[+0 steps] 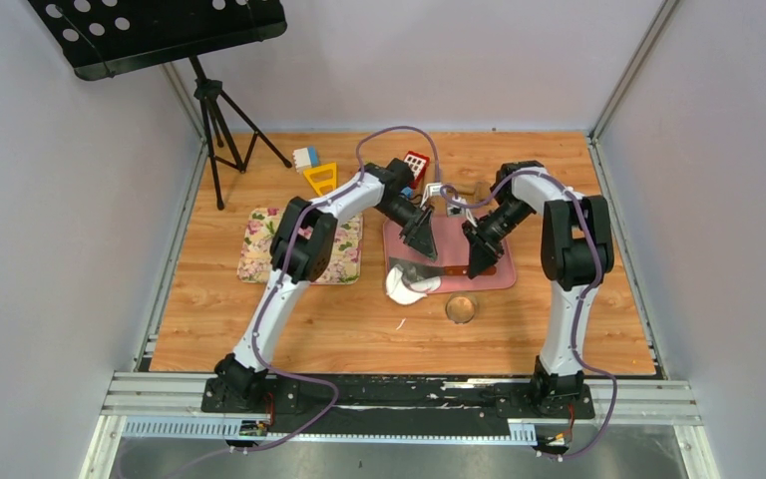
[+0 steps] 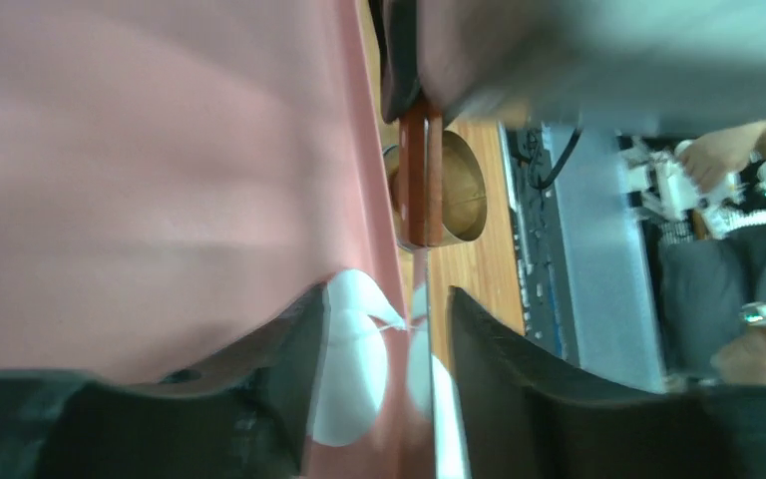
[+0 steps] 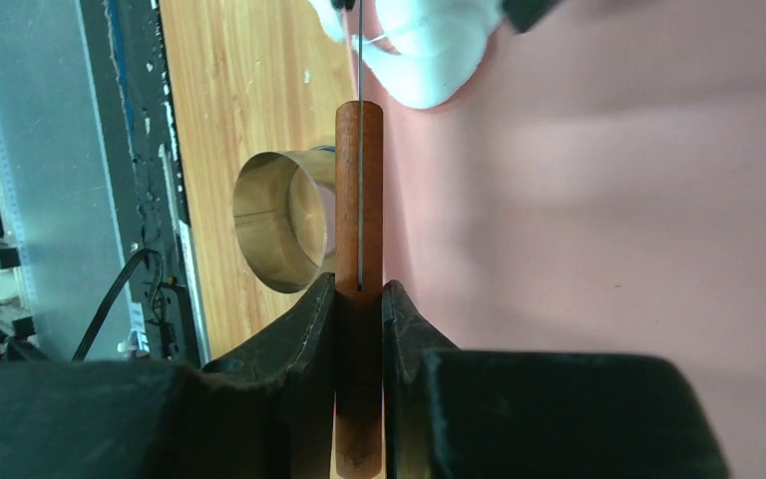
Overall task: Roll out the dumpling wrappers from the dough
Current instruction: Remove the dumpling wrapper from the work surface.
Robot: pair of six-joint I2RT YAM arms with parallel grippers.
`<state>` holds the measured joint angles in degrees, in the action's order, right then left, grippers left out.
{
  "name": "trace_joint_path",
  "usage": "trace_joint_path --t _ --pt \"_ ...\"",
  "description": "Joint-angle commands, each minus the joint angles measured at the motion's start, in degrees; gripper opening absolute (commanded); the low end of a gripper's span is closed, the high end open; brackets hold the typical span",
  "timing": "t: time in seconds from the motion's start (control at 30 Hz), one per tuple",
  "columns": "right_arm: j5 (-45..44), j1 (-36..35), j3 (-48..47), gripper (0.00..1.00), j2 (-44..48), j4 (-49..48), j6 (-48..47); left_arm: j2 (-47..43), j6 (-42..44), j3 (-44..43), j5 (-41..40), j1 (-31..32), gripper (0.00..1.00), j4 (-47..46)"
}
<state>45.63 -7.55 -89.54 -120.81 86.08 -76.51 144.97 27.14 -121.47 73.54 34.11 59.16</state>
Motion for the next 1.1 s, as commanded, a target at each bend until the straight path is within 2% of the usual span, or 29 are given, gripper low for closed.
trace_joint_path --t 0.0,0.03,0.13,0.2,0.33,0.5,0.6,0.77,0.93,1.07 --pt "0.51 -1.67 2.53 0.0 3.88 5.93 -5.08 -9.12 -9.28 0.69 0.08 -1.87 0.68 -11.85" --pt "0.63 -1.68 2.98 0.0 4.46 5.94 -5.18 -10.6 -11.51 1.74 -0.15 -2.42 0.78 -14.51" --pt "1.25 -1.68 4.07 0.0 6.34 5.92 -5.48 -15.11 -18.09 6.15 -0.58 -4.01 0.94 -22.72" --pt "1.62 -1.68 4.69 0.0 7.8 5.93 -5.68 -18.15 -21.32 9.16 -1.09 -5.17 0.99 -27.29" --pt "1.78 -1.89 5.74 0.0 10.41 5.93 -5.97 -21.8 -21.07 12.85 -3.41 -7.19 1.0 -27.65" --pt "-1.48 -3.26 7.93 0.0 12.14 4.33 -4.4 -24.26 -12.77 14.54 -12.09 -8.13 1.0 -16.81" --pt "-3.3 -4.2 10.51 0.0 14.33 0.9 -2.33 -27.51 -12.96 20.39 -20.6 -8.56 1.0 -18.35" --pt "-5.09 -7.66 14.2 0.0 18.45 -3.23 0.98 -31.61 -11.03 28.02 -25.66 -9.48 1.0 -20.4" --pt "-5.9 -8.71 12.92 0.0 23.12 -7.61 6.8 -32.08 -13.63 31.7 -33.95 -9.5 1.0 -23.22" --pt "-9.13 -7.92 10.8 0.0 26.55 -11.63 13.47 -31.62 -14.22 32.96 -37.19 -9.41 1.0 -24.4"
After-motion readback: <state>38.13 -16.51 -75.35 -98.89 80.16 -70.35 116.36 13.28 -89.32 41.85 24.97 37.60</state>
